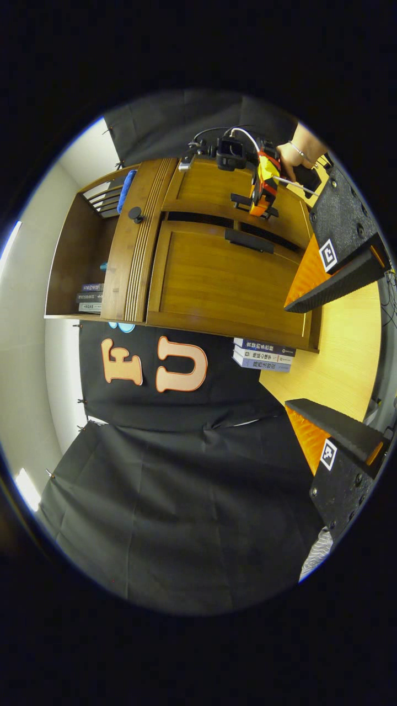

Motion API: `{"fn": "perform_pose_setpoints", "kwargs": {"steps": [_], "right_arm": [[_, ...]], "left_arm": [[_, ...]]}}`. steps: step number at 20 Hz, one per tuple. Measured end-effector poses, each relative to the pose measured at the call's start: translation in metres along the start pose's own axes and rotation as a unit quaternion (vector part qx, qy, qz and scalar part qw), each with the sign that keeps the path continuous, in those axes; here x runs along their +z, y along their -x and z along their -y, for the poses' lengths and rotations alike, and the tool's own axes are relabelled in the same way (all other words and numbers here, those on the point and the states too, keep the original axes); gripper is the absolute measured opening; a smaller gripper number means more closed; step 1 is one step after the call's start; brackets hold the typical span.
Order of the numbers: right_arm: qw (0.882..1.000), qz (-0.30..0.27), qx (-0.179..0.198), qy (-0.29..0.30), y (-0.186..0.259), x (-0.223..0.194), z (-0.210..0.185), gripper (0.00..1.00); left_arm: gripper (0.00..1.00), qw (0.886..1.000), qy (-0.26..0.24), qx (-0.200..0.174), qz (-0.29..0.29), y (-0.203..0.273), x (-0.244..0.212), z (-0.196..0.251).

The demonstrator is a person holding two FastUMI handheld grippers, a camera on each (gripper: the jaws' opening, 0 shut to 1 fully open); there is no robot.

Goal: Open the right door of the double-door shoe cabinet with the right hand, and open the left door with the left hand.

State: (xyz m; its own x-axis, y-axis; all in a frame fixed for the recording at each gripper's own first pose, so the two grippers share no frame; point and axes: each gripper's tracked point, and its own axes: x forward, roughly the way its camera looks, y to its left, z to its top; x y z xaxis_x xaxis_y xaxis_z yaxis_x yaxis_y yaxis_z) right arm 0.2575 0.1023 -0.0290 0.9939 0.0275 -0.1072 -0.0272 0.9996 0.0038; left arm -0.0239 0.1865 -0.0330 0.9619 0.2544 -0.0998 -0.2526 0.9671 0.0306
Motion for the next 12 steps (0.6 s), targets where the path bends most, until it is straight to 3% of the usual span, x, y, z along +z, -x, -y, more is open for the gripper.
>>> {"fn": "perform_pose_setpoints", "kwargs": {"steps": [5, 7, 8, 9, 11, 12], "right_arm": [[1.000, 0.002, 0.016, -0.011, 0.030, -0.001, 0.010, 0.34], [1.000, 0.002, 0.018, -0.009, 0.035, -0.001, 0.016, 0.40], [1.000, 0.001, 0.021, -0.013, 0.040, 0.000, 0.017, 0.27], [1.000, 0.000, 0.022, -0.013, 0.045, -0.001, 0.018, 0.22], [1.000, 0.000, 0.020, -0.002, 0.053, -0.003, 0.025, 0.30], [1.000, 0.000, 0.019, -0.001, 0.058, -0.004, 0.030, 0.26]], "left_arm": [[0.92, 1.000, 0.004, -0.010, -0.004, 0.004, -0.002, 0.015], [0.92, 1.000, 0.007, -0.016, -0.006, 0.005, -0.004, 0.024], [0.92, 1.000, 0.007, -0.019, -0.006, 0.006, -0.004, 0.028], [0.92, 1.000, 0.007, -0.023, -0.005, 0.006, -0.003, 0.034], [0.92, 1.000, 0.005, -0.030, -0.004, 0.007, -0.003, 0.044], [0.92, 0.999, 0.004, -0.034, -0.004, 0.007, -0.003, 0.049]]}}
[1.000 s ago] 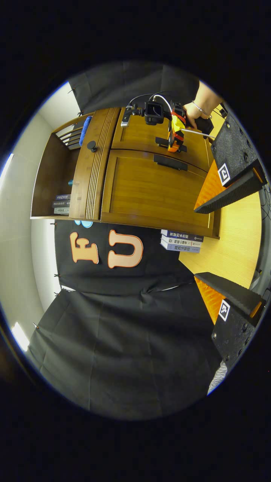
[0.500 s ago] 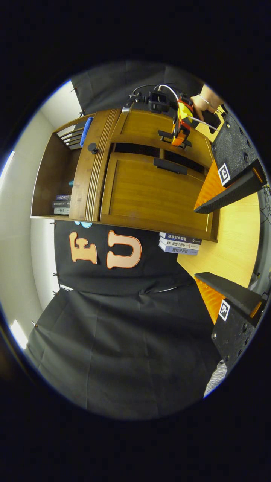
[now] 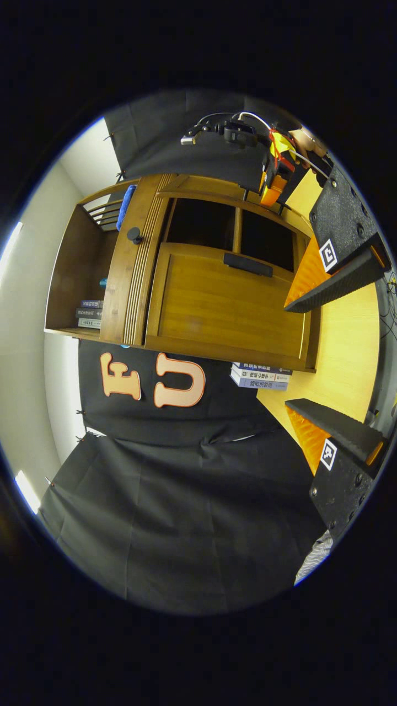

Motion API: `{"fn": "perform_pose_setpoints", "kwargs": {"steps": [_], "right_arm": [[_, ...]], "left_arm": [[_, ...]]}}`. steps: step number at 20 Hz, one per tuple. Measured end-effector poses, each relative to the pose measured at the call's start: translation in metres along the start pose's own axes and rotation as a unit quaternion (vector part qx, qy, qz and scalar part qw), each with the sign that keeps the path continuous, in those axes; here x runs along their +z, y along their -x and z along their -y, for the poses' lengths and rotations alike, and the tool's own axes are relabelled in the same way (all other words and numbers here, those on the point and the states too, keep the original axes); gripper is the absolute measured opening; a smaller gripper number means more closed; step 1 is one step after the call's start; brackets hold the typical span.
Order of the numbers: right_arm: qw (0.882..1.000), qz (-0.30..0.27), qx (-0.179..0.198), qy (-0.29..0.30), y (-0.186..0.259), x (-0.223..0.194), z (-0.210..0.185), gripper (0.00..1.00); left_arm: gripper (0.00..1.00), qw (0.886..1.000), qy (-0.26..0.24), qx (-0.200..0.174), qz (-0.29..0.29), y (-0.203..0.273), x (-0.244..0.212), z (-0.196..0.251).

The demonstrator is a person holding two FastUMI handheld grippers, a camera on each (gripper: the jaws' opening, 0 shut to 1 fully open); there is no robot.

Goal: Open the right door of the double-door shoe cabinet with the right hand, and open the left door with the left hand.

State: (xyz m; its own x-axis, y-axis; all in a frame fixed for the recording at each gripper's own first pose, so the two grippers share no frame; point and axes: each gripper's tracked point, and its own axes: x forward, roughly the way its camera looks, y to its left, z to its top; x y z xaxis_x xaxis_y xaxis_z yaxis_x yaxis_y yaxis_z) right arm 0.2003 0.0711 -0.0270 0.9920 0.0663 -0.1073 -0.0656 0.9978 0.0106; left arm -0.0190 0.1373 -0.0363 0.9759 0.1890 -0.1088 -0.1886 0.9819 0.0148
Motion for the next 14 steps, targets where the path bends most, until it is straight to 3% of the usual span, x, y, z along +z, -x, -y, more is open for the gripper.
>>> {"fn": "perform_pose_setpoints", "kwargs": {"steps": [3, 4, 7, 9, 10, 11, 14], "right_arm": [[1.000, -0.004, -0.002, -0.010, 0.013, -0.001, 0.009, 0.26], [1.000, -0.004, -0.004, -0.009, 0.016, -0.001, 0.011, 0.30], [1.000, -0.002, -0.008, -0.009, 0.025, -0.001, 0.023, 0.25], [1.000, -0.002, -0.009, -0.011, 0.030, -0.001, 0.029, 0.29], [1.000, -0.003, -0.011, -0.013, 0.033, -0.002, 0.032, 0.22], [1.000, -0.004, -0.012, -0.015, 0.036, -0.002, 0.034, 0.21], [0.999, -0.006, -0.014, -0.028, 0.041, -0.003, 0.040, 0.25]], "left_arm": [[0.92, 1.000, -0.001, -0.010, 0.002, 0.003, 0.000, 0.015], [0.92, 1.000, -0.001, -0.013, 0.003, 0.003, 0.000, 0.020], [0.92, 1.000, -0.003, -0.021, 0.004, 0.004, 0.000, 0.036], [0.92, 1.000, -0.003, -0.028, 0.005, 0.005, 0.000, 0.048], [0.92, 0.999, -0.004, -0.032, 0.005, 0.006, -0.001, 0.054], [0.92, 0.999, -0.007, -0.033, 0.006, 0.007, 0.000, 0.059], [0.92, 0.999, -0.010, -0.032, 0.008, 0.008, 0.000, 0.066]]}}
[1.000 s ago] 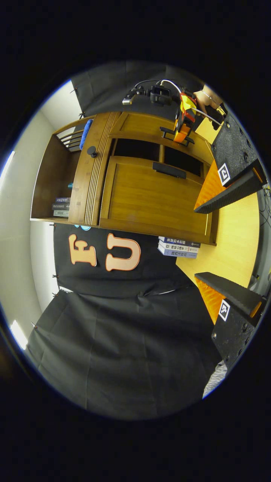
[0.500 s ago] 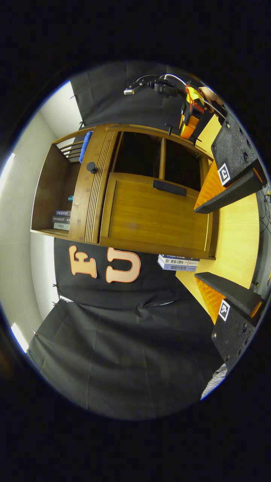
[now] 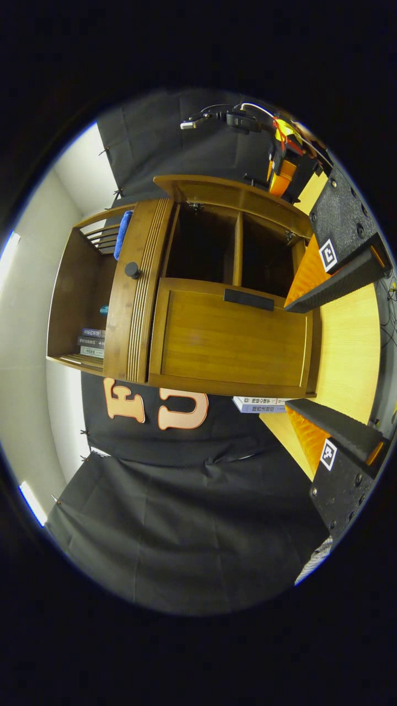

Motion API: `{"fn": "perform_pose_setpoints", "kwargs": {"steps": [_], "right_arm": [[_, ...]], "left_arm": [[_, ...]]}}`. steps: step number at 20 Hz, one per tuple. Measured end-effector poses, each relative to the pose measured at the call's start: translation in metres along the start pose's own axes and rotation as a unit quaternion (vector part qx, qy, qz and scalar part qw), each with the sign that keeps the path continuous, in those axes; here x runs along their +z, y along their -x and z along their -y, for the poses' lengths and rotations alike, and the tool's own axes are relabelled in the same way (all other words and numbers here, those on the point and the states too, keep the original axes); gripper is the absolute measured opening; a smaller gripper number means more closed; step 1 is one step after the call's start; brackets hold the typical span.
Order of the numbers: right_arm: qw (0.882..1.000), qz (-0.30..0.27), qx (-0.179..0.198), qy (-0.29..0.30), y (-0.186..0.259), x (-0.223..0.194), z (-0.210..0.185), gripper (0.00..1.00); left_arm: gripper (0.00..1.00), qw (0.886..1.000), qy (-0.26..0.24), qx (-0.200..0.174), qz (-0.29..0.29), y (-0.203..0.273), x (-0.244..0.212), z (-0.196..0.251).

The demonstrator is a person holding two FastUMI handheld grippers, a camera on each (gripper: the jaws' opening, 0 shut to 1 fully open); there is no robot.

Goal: Open the right door of the double-door shoe cabinet with the right hand, and open the left door with the left hand.

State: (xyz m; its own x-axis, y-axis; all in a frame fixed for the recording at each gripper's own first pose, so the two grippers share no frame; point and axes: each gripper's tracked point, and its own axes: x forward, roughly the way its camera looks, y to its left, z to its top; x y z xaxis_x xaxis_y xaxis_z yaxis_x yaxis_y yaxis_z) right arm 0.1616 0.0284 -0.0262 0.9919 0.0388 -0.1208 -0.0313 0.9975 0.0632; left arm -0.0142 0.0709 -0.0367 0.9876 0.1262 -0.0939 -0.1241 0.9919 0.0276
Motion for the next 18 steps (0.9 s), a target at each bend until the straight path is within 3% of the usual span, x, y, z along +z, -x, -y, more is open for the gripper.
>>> {"fn": "perform_pose_setpoints", "kwargs": {"steps": [3, 4, 5, 6, 15, 16, 17, 18], "right_arm": [[1.000, -0.001, -0.009, -0.002, 0.005, 0.000, 0.008, 0.22], [1.000, -0.001, -0.010, -0.003, 0.005, 0.000, 0.010, 0.29], [1.000, -0.001, -0.010, -0.004, 0.005, 0.000, 0.012, 0.15], [1.000, -0.003, -0.007, -0.005, 0.006, 0.000, 0.013, 0.22], [1.000, -0.015, 0.017, 0.005, 0.013, -0.007, 0.017, 0.22], [1.000, -0.015, 0.017, 0.006, 0.014, -0.007, 0.018, 0.15], [1.000, -0.013, 0.016, 0.005, 0.014, -0.007, 0.020, 0.22], [1.000, -0.012, 0.013, 0.003, 0.014, -0.006, 0.022, 0.22]], "left_arm": [[0.92, 1.000, 0.001, 0.005, 0.001, 0.001, 0.000, 0.004], [0.92, 1.000, 0.000, 0.007, 0.001, 0.000, 0.000, 0.005], [0.92, 1.000, -0.001, 0.008, 0.001, 0.000, 0.001, 0.008], [0.95, 1.000, -0.002, 0.009, 0.002, -0.001, 0.000, 0.010], [0.92, 1.000, -0.014, 0.004, 0.012, -0.016, 0.002, 0.036], [0.92, 1.000, -0.015, 0.002, 0.012, -0.018, 0.004, 0.040], [0.92, 1.000, -0.016, 0.001, 0.015, -0.020, 0.005, 0.043], [0.92, 1.000, -0.017, -0.001, 0.018, -0.021, 0.009, 0.047]]}}
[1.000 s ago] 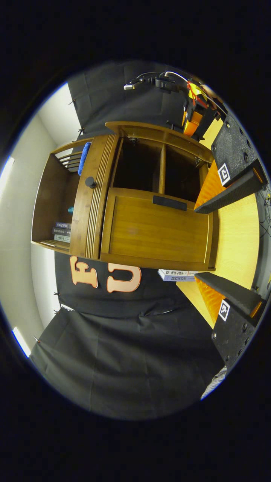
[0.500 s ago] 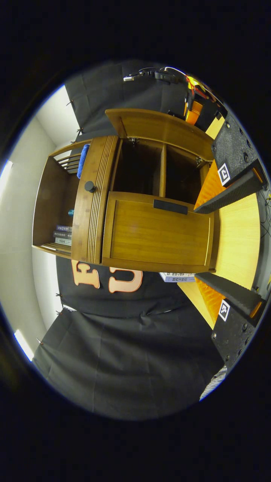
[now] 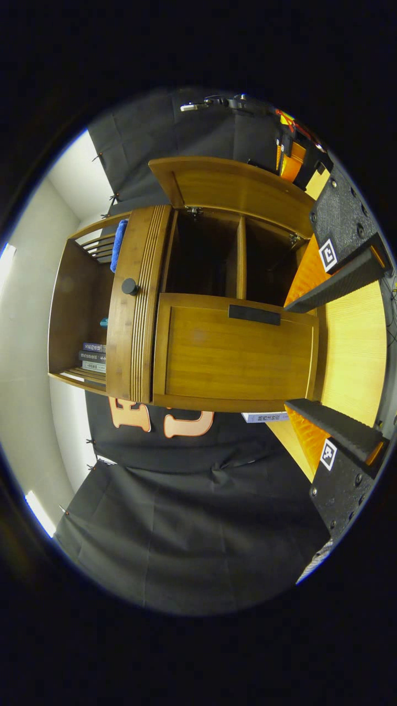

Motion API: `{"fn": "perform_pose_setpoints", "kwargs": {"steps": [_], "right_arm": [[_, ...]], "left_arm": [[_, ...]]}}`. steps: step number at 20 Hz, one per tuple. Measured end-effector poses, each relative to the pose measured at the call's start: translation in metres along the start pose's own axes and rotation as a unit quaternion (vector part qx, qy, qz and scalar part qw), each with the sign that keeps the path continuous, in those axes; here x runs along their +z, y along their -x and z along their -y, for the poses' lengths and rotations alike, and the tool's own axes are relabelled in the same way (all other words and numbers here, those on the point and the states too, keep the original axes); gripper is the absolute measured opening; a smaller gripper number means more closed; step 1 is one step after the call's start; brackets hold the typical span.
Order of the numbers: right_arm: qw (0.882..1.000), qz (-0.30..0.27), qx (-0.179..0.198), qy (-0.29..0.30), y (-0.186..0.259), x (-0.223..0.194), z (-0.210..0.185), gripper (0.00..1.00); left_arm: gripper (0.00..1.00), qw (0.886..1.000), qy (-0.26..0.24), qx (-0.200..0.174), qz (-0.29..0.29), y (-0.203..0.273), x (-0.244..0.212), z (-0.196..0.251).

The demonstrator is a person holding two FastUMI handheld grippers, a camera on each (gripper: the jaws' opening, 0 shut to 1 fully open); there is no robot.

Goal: Open the right door of the double-door shoe cabinet with the right hand, and open the left door with the left hand.

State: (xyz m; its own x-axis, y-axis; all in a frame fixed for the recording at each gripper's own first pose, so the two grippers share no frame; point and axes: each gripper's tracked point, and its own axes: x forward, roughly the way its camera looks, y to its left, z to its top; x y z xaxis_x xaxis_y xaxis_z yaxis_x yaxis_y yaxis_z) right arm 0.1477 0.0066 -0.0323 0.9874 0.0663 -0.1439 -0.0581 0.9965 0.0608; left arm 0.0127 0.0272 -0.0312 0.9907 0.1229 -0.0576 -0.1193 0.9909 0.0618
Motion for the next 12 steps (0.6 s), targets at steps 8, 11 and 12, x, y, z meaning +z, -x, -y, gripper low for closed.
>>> {"fn": "perform_pose_setpoints", "kwargs": {"steps": [8, 11, 12], "right_arm": [[0.999, 0.010, -0.043, -0.015, 0.011, 0.006, 0.032, 0.14], [0.997, 0.019, -0.077, -0.013, 0.018, 0.010, 0.055, 0.20], [0.995, 0.024, -0.095, -0.014, 0.022, 0.012, 0.065, 0.07]], "left_arm": [[0.92, 1.000, -0.001, -0.006, 0.007, -0.023, 0.004, 0.019], [0.92, 1.000, -0.002, -0.010, 0.010, -0.032, 0.005, 0.026], [0.92, 1.000, -0.002, -0.013, 0.010, -0.036, 0.006, 0.029]]}}
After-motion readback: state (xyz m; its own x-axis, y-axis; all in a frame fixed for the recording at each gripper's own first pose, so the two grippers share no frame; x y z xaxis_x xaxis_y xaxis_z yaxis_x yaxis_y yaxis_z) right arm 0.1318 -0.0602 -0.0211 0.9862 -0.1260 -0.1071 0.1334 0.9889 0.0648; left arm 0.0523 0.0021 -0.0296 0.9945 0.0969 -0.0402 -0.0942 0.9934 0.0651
